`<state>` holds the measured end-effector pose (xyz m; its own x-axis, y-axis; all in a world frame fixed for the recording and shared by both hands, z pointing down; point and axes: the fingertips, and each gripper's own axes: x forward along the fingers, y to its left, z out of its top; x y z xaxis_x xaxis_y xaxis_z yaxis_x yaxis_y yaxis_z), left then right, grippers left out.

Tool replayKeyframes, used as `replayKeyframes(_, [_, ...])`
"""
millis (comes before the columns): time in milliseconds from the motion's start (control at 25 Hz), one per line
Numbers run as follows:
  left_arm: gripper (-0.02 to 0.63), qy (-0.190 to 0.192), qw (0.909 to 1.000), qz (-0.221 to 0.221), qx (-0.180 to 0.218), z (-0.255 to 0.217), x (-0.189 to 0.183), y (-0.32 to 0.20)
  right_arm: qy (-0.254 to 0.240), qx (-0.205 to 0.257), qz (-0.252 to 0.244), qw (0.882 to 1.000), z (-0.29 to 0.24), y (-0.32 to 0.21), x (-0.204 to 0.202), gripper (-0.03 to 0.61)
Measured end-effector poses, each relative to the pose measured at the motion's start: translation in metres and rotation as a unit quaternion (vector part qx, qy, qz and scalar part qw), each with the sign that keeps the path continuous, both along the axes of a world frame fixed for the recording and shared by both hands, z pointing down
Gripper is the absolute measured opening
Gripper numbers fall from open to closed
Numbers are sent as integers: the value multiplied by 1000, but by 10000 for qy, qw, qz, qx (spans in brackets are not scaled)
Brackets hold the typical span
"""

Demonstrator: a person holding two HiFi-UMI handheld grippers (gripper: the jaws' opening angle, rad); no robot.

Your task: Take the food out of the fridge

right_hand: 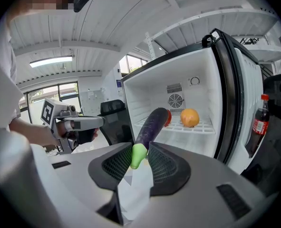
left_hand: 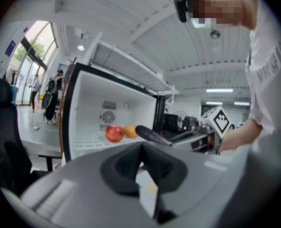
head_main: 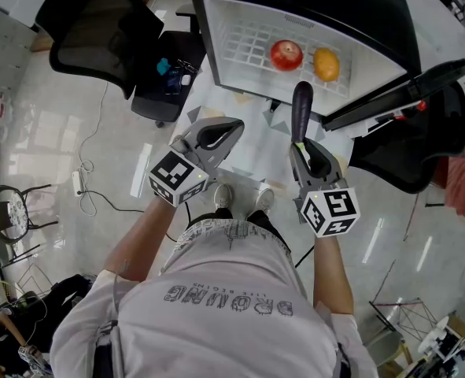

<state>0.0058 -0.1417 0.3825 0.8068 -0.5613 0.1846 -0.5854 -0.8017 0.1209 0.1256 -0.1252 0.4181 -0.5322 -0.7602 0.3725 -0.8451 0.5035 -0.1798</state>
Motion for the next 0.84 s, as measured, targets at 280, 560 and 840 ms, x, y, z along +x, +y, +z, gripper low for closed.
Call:
replayKeyframes(280, [3, 23, 10000, -25, -6, 1, -3, -1, 14, -36, -65, 10000, 3, -1, -5, 106])
replayKeyframes(560, [4, 37, 10000, -46, -20, 2, -7, 0, 52, -106, -141, 9998, 6, 0, -12, 106])
replayKeyframes(840, [4, 46, 10000, -72, -26, 3, -11, -1, 60, -130, -178, 9997, 9, -1, -16, 106])
